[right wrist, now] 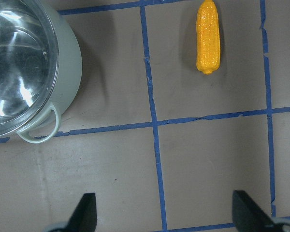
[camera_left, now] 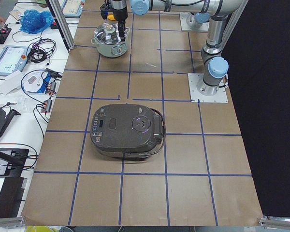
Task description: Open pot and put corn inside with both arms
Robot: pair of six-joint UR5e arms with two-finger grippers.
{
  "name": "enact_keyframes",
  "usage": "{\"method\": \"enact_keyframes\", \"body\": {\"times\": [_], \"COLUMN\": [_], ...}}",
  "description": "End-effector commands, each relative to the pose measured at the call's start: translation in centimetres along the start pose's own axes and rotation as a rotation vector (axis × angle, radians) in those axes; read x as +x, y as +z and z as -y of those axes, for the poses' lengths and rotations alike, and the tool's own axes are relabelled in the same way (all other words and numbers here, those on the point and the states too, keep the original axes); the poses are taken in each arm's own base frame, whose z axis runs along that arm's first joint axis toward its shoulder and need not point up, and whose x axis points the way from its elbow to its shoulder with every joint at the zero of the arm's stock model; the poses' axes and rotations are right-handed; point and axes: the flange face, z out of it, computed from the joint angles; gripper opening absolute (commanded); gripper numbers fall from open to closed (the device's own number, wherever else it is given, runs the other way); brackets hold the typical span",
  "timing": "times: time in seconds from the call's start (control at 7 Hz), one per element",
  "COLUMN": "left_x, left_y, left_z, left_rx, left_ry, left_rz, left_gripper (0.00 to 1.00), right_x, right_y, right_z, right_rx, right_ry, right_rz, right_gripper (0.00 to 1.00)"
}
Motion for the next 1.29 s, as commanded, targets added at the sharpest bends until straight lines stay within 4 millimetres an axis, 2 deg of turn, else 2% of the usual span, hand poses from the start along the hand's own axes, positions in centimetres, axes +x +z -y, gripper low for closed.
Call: {"method": "enact_keyframes", "body": {"times": [0.0,0.57,0.71,0.86,1.0,1.14], "left_x": [0.0,0.1,0.7,2.1,7.1,11.4], "left_y": [0.0,-0.3,-1.4,-1.1,0.7,2.2], "left_z": [0.0,0.0,1.4,3.7,6.0,7.4], "left_rx": [0.001,0.007,0.036,0.043,0.054,0.066], "left_ry": [0.000,0.000,0.010,0.022,0.050,0.025], "left_rz": [-0.001,0.002,0.009,-0.013,-0.035,-0.042], "left_gripper": [1.00,1.00,1.00,1.00,1.00,1.00], "right_x": [0.0,0.1,0.6,1.6,5.4,8.2], "right_y": [0.0,0.1,0.7,2.9,5.5,10.1], "right_z": [0.0,0.1,1.1,2.7,4.8,8.0], "right_rx": [0.000,0.007,0.010,0.011,-0.030,-0.083], "right_ry": [-0.001,-0.005,-0.004,0.015,0.065,0.056], "right_rz": [0.000,-0.006,-0.010,-0.009,-0.009,-0.006], "right_gripper": [1.00,1.00,1.00,0.99,0.97,0.96]}}
